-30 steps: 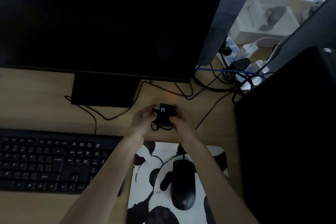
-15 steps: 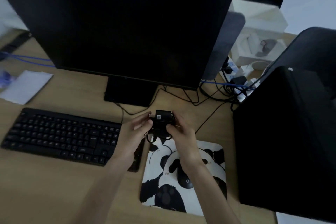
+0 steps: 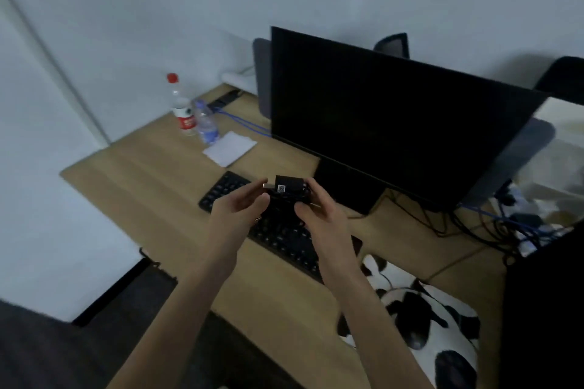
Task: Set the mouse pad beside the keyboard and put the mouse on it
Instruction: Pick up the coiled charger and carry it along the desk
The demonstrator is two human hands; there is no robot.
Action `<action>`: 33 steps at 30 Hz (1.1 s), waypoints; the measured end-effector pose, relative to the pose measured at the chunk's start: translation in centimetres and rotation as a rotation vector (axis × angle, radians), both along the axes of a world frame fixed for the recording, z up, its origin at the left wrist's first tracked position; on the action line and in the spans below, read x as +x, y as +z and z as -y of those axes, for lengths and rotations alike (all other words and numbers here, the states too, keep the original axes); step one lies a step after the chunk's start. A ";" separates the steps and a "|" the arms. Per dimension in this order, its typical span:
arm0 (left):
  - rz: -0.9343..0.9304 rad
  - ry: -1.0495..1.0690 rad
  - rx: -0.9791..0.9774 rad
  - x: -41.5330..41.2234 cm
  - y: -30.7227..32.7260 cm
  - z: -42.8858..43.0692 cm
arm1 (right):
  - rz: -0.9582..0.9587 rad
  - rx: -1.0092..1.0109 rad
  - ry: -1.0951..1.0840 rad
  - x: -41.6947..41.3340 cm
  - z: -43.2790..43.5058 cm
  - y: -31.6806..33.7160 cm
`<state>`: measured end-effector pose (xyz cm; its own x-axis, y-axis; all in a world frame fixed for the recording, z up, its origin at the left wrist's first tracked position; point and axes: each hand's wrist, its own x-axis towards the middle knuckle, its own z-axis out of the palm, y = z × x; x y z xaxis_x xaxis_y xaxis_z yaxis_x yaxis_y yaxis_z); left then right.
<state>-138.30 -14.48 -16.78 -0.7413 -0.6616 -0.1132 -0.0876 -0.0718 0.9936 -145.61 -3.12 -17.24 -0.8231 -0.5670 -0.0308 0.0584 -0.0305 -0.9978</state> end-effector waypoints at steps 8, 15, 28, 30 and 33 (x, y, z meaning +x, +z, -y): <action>-0.063 0.129 -0.068 8.2 2.8 10.2 | -0.012 -0.045 0.165 6.9 11.2 2.8; -0.128 0.207 -0.165 14.4 5.6 19.4 | -0.094 -0.097 0.230 11.4 21.5 4.6; -0.153 0.244 -0.119 13.2 5.1 39.0 | -0.155 -0.117 0.267 9.6 41.1 3.7; -0.136 0.229 -0.112 11.6 4.6 42.6 | -0.152 -0.097 0.252 8.1 44.7 3.1; -0.125 0.200 -0.085 9.4 4.4 47.3 | -0.144 -0.079 0.206 6.3 49.0 2.9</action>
<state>-128.91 -61.76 -12.41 -0.5992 -0.7999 0.0336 0.0440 0.0089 0.9990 -139.34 -52.16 -14.33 -0.6826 -0.7193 0.1292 -0.0710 -0.1107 -0.9913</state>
